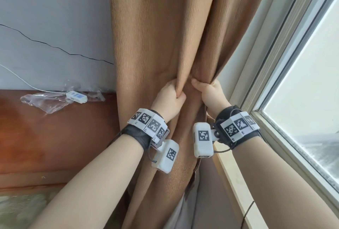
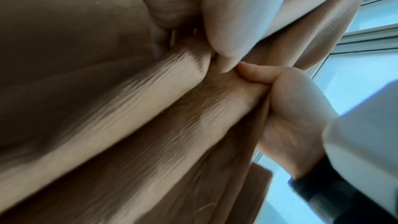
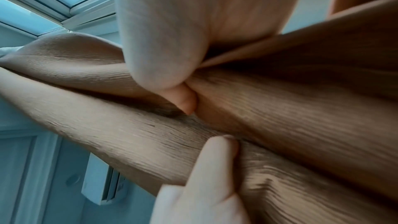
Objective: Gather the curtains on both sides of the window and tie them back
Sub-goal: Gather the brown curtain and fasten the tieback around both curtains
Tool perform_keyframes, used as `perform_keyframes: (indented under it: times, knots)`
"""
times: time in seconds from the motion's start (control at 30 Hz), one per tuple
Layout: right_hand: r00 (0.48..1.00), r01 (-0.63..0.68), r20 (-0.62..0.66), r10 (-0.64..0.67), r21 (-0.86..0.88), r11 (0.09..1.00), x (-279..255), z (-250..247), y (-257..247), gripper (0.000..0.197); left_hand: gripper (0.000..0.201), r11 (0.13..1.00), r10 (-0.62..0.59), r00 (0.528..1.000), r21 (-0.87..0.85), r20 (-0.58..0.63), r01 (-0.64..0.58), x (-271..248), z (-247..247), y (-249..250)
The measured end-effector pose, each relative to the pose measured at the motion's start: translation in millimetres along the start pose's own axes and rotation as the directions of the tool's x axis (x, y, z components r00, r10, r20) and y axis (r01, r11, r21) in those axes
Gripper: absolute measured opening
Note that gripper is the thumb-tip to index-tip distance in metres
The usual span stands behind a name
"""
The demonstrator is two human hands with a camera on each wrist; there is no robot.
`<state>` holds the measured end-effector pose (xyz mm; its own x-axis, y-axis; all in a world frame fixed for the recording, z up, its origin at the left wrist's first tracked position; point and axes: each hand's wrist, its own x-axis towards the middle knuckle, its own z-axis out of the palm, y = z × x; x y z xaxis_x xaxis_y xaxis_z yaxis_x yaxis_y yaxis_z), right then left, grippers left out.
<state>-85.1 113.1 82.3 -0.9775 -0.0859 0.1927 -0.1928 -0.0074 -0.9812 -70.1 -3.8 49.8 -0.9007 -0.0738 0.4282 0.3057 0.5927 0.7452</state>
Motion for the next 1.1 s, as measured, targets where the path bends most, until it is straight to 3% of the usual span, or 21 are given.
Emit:
perform_keyframes:
  times: [0.13, 0.2, 0.23, 0.33, 0.43, 0.53, 0.63, 0.7, 0.73, 0.8, 0.87, 0.9, 0.93, 0.97, 1.0, 1.03, 1.1]
  knots:
    - [1.0, -0.023, 0.021, 0.023, -0.023, 0.999, -3, 2, -1, 0.02, 0.037, 0.985, -0.041, 0.992, 0.17, 0.123, 0.02, 3, 7, 6]
    - [1.0, -0.012, 0.02, 0.014, -0.06, 0.998, -3, 4, 0, 0.01, 0.04, 0.98, -0.034, 0.987, 0.2, 0.156, 0.002, 5, 10, 9]
    - [1.0, -0.011, 0.026, 0.013, -0.066, 0.998, -4, 5, -1, 0.004, 0.042, 0.981, -0.027, 0.982, 0.195, 0.186, -0.01, 5, 11, 9]
    - [1.0, -0.013, 0.025, 0.015, -0.079, 0.997, -1, 3, 3, 0.022, 0.05, 0.992, -0.036, 0.951, 0.125, 0.307, -0.003, 1, 13, 12]
    - [1.0, -0.019, -0.001, 0.019, -0.072, 0.997, 1, 1, 4, 0.011, 0.071, 0.999, -0.009, 0.931, 0.034, 0.365, -0.004, -1, 20, 11]
    - [0.99, -0.005, 0.143, 0.002, 0.017, 1.0, -1, -2, 4, 0.018, 0.061, 0.996, -0.071, 0.923, 0.085, 0.379, 0.042, -1, 18, 11]
    - [0.961, -0.022, 0.276, 0.016, 0.019, 1.0, 2, -4, 8, 0.05, 0.049, 0.978, -0.084, 0.926, 0.208, 0.367, 0.006, -1, 20, 10]
    - [0.974, 0.025, 0.224, -0.011, -0.061, 0.998, 8, 1, 12, 0.085, 0.052, 0.958, -0.094, 0.933, 0.285, 0.348, -0.01, -3, 25, 12]
    - [0.985, 0.054, 0.17, -0.037, -0.1, 0.994, 10, 4, 14, 0.092, 0.054, 0.956, -0.111, 0.934, 0.293, 0.339, 0.007, -4, 26, 12]
    - [0.995, 0.083, 0.066, -0.074, -0.142, 0.986, 14, 7, 19, 0.083, 0.05, 0.981, -0.154, 0.932, 0.167, 0.329, 0.103, -2, 28, 11]
    - [0.991, 0.125, -0.021, -0.131, -0.189, 0.974, 17, 7, 21, 0.058, 0.052, 0.988, -0.108, 0.93, 0.139, 0.352, 0.063, -2, 29, 10]
    - [0.985, 0.146, -0.06, -0.162, -0.216, 0.965, 18, 6, 21, 0.049, 0.057, 0.991, -0.093, 0.912, 0.13, 0.399, 0.044, 0, 29, 7]
    - [0.977, 0.159, -0.101, -0.187, -0.24, 0.958, 21, 4, 22, 0.042, 0.066, 0.99, -0.139, 0.896, 0.063, 0.422, 0.124, 3, 32, 4]
    - [0.969, 0.166, -0.137, -0.205, -0.251, 0.954, 22, 2, 23, 0.037, 0.074, 0.99, -0.137, 0.879, 0.044, 0.457, 0.131, 3, 31, 5]
    - [0.964, 0.167, -0.162, -0.211, -0.251, 0.954, 22, 1, 23, 0.032, 0.079, 0.997, -0.071, 0.881, 0.024, 0.467, 0.068, 5, 32, 3]
    - [0.96, 0.165, -0.182, -0.212, -0.241, 0.956, 23, 0, 24, 0.028, 0.076, 1.0, -0.02, 0.881, 0.03, 0.473, 0.007, 5, 29, 4]
    - [0.955, 0.148, -0.22, -0.199, -0.229, 0.962, 24, -6, 25, 0.018, 0.042, 0.997, 0.074, 0.892, -0.009, 0.447, -0.078, 6, 26, 0]
